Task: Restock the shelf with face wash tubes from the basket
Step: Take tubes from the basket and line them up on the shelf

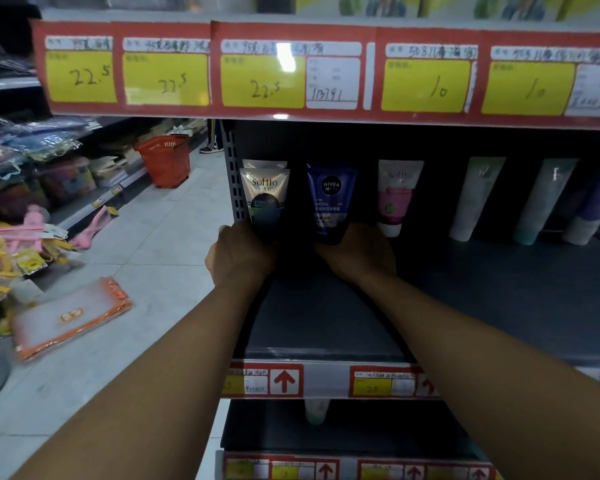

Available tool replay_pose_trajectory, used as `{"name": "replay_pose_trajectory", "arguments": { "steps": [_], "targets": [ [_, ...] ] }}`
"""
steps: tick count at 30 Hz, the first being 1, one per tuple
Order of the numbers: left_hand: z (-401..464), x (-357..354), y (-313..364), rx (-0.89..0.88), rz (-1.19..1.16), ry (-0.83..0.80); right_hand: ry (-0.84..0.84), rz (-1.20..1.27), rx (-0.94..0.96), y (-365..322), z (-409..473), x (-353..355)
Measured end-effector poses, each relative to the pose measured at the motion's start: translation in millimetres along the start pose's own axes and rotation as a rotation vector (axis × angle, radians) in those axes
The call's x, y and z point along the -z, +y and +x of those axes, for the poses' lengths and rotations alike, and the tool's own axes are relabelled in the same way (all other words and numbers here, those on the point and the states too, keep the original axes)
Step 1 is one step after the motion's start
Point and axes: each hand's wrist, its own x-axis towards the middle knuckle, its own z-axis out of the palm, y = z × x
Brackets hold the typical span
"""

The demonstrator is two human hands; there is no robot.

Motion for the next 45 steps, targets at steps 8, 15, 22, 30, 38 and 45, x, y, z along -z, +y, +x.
{"name": "replay_pose_trajectory", "arguments": {
  "steps": [8,15,22,30,38,45],
  "targets": [
    [0,-2,-2,-0.008,-0.001,0.014,0.032,-0.011,0.016,1,1,-3],
    [-3,-1,-1,-0.016,-0.018,0.022,0.026,-0.003,0.005,0,1,-2],
    [-2,-4,0,-0.018,-0.009,0.029,0.001,-0.003,-0.014,-1,-2,0],
    [-2,-6,1,-0.025,0.050,0.007,-0.001,-0.007,-0.021,-3,-2,1],
    [-13,17,-3,0.013,-0.048,-0.078,-0.069,-0.041,0.041,-10,-13,21],
    [-58,46,2,-0.015,-0.125,-0.110,-0.240,-0.112,0.106,-1,-53,60]
  ]
}}
